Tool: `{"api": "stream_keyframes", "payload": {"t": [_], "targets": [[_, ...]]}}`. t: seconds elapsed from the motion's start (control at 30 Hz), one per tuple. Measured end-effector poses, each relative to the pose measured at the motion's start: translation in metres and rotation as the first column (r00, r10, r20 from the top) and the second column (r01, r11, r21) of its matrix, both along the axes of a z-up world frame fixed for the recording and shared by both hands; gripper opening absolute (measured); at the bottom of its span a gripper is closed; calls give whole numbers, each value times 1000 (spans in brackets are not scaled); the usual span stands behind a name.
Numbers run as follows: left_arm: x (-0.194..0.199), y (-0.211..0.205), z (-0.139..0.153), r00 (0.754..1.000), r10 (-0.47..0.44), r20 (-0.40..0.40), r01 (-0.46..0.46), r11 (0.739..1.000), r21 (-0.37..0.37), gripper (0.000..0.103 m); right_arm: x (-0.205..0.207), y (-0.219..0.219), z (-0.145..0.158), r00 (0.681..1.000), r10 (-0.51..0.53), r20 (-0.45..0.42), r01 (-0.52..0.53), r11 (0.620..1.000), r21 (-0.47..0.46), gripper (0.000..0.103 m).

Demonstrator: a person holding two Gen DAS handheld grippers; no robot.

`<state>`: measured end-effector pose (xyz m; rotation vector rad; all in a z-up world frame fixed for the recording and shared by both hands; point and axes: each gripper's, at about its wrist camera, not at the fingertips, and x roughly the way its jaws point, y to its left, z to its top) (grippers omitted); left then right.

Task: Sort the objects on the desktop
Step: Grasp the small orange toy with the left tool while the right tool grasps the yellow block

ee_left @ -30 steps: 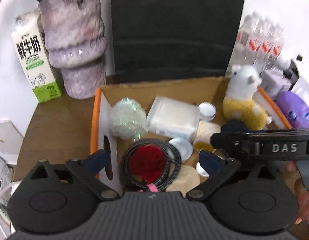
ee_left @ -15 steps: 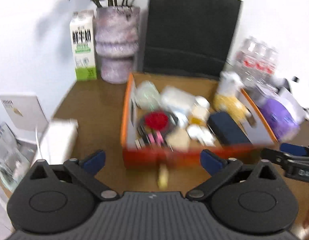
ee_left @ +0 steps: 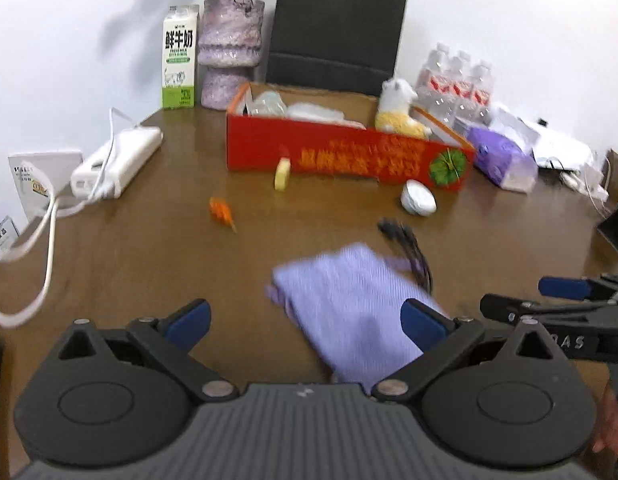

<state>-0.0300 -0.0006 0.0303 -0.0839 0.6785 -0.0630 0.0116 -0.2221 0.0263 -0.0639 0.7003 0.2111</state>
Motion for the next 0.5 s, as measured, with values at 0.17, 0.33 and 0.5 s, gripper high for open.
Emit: {"api": "stream_keyframes", "payload": {"t": [0.17,0.33,0.5], "targets": [[-19,-4,-17,999,31,28,-33,996,85,103,-36,-3,-10,999,40,16,-40,999,4,82],[-22,-3,-17,997,45,62,-49,997,65,103,-57,-2,-10,991,36,131,-36,999,-5,83],[-22,-3,-17,997,31,66,-35,997,62,103,-48,-8,-11,994,0,111,-4,999,32,83]]}}
